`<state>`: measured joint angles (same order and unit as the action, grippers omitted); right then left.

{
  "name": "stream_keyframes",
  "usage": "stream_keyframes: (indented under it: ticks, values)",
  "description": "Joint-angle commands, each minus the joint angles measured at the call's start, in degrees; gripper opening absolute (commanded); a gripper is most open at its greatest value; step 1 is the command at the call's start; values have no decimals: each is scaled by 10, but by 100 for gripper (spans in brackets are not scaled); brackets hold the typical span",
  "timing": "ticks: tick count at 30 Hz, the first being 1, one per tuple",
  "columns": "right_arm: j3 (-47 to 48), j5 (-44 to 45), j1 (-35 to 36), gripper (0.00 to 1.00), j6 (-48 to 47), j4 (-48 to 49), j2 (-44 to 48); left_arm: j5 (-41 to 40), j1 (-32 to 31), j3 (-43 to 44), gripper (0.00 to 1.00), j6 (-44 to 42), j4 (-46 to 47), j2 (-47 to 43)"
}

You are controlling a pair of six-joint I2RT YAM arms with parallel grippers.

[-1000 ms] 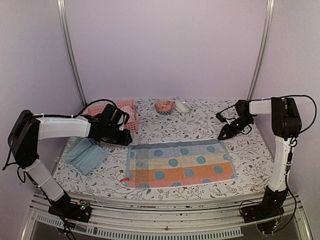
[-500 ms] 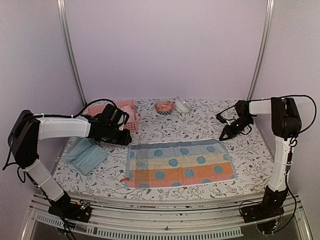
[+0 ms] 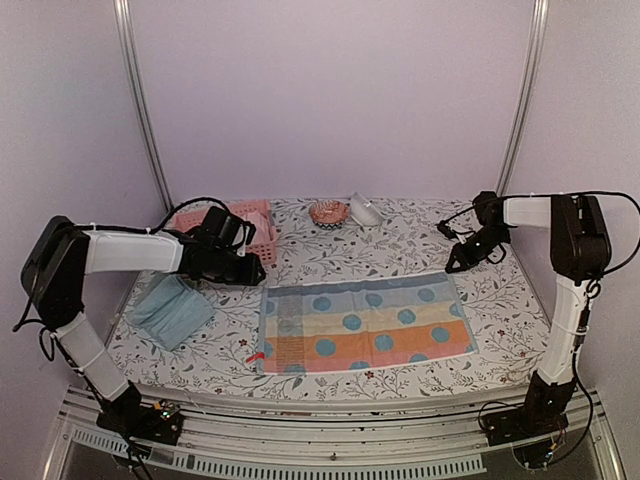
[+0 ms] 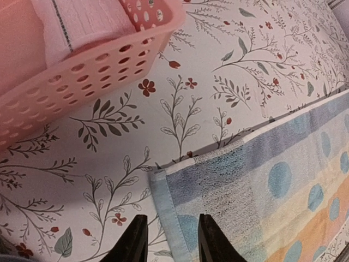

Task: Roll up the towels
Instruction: Pick up the towel from the center of the board.

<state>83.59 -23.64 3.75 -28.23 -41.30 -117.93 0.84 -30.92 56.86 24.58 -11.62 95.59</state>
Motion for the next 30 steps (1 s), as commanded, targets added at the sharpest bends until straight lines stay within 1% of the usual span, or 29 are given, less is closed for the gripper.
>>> stream_keyframes:
  ticks: [1, 6, 13, 19, 24, 28, 30]
  values:
    - [3, 19, 0, 3, 3, 10, 2, 53, 32, 19, 31, 12, 29, 47]
    - [2, 12, 0, 3, 3, 7, 0, 49, 38, 54, 21, 14, 13, 95]
    - [3, 11, 0, 3, -1, 5, -9, 49, 37, 82, 22, 8, 13, 139]
    - [3, 11, 0, 3, -2, 4, -13, 43, 29, 103, 23, -5, -10, 160]
    - [3, 11, 0, 3, -2, 3, -16, 25, 21, 108, 23, -12, -32, 165]
    - [5, 10, 0, 3, -2, 3, -20, 27, 16, 107, 24, -17, -38, 166]
    - [7, 10, 0, 3, -2, 2, -22, 28, 14, 109, 24, -20, -39, 188]
